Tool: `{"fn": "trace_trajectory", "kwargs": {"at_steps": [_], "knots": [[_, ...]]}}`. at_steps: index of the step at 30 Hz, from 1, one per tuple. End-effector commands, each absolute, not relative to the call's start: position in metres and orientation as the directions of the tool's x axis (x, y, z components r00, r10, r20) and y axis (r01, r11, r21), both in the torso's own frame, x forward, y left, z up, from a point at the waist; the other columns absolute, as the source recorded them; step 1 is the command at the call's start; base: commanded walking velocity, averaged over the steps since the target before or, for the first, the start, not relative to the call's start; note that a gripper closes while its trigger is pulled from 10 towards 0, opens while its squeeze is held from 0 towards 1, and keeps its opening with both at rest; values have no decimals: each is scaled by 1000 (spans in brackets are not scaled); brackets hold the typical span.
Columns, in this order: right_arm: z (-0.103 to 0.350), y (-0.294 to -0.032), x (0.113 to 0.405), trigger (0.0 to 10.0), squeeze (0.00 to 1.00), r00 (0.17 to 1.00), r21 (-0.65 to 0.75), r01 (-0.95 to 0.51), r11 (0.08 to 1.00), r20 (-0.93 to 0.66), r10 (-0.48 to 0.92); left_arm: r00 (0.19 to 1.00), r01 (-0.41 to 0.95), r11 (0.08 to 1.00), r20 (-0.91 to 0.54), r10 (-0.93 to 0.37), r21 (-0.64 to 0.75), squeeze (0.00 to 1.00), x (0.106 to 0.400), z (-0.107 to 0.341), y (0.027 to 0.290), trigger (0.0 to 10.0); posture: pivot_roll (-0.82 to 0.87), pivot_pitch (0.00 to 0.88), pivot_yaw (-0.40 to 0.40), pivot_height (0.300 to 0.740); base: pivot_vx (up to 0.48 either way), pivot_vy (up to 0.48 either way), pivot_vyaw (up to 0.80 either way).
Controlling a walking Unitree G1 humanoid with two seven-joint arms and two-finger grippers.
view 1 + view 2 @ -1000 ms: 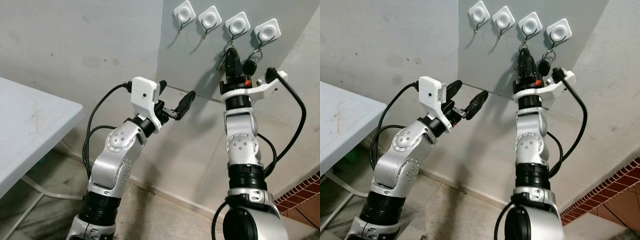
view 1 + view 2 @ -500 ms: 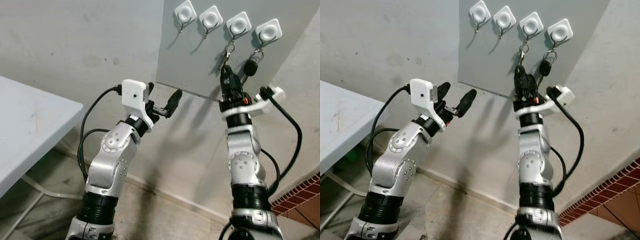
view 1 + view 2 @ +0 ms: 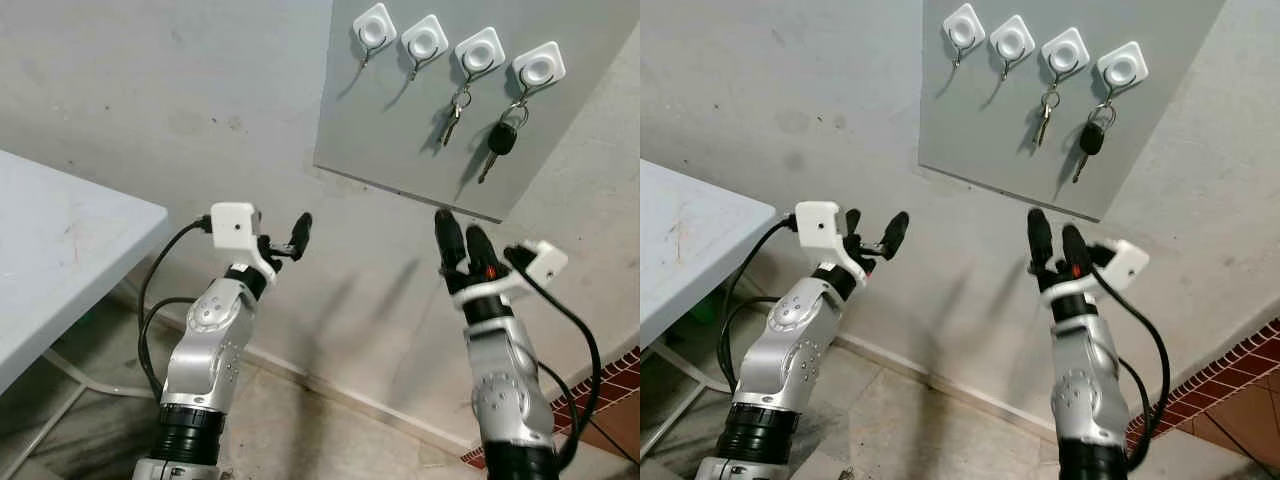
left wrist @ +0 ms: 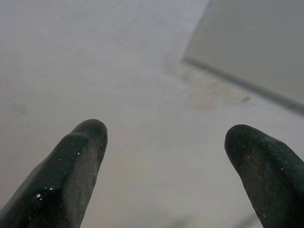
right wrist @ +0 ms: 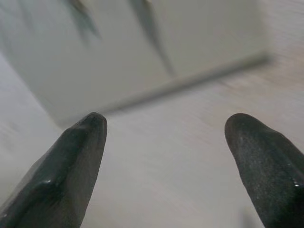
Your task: Hang keys on a hook
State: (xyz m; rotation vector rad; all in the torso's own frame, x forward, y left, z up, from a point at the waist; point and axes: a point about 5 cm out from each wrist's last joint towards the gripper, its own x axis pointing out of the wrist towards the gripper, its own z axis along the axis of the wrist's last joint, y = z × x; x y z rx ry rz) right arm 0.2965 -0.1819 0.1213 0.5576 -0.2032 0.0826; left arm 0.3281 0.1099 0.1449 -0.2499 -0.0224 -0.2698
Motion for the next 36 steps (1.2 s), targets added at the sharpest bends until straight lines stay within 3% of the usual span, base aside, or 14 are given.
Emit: {"fn": "trace_trajectory", "kwargs": {"at_steps": [1, 2, 3, 5, 8, 12, 20, 26, 36], "knots": [[117, -188, 293, 10000, 1000, 981, 472, -84, 877, 194, -11, 971, 238, 939, 53, -232, -249, 0, 328, 139, 116, 10000, 13, 11, -76, 714, 0, 0, 0], [117, -188, 293, 10000, 1000, 981, 472, -84, 877, 194, -11, 971, 238, 939, 53, -232, -249, 0, 328, 139, 116, 10000, 13, 11, -76, 714, 0, 0, 0], [105, -192, 288, 10000, 922, 988, 461, -41, 887, 152, -34, 978, 208, 949, 37, -205, -238, 0, 328, 133, 121, 10000, 10, 12, -72, 714, 0, 0, 0], [94, -196, 282, 10000, 0, 993, 408, 1, 913, 109, -50, 982, 189, 954, 30, -188, -234, 0, 328, 128, 127, 10000, 9, 13, -70, 714, 0, 0, 0], [82, -199, 275, 10000, 0, 995, 372, 51, 927, 61, -80, 986, 161, 968, 68, -151, -190, 0, 326, 122, 136, 10000, 4, 13, -67, 714, 0, 0, 0], [70, -197, 265, 10000, 0, 995, 281, 83, 956, 32, -95, 989, 148, 954, 20, -148, -259, 0, 323, 105, 142, 10000, -3, 13, -64, 714, 0, 0, 0], [73, -188, 253, 10000, 0, 997, 151, 34, 988, 70, -45, 977, 212, 954, 78, -200, -210, 0, 307, 101, 132, 10000, -11, 20, -61, 714, 0, 0, 0], [69, -178, 242, 10000, 0, 997, 135, 15, 991, 71, -25, 947, 319, 943, 56, -315, -95, 0, 285, 83, 116, 10000, -19, 27, -52, 714, 0, 0, 0], [65, -173, 232, 10000, 0, 997, 89, 15, 996, 68, -21, 926, 376, 921, 35, -375, -99, 0, 267, 73, 111, 10000, -17, 38, -33, 714, 0, 0, 0]]}}
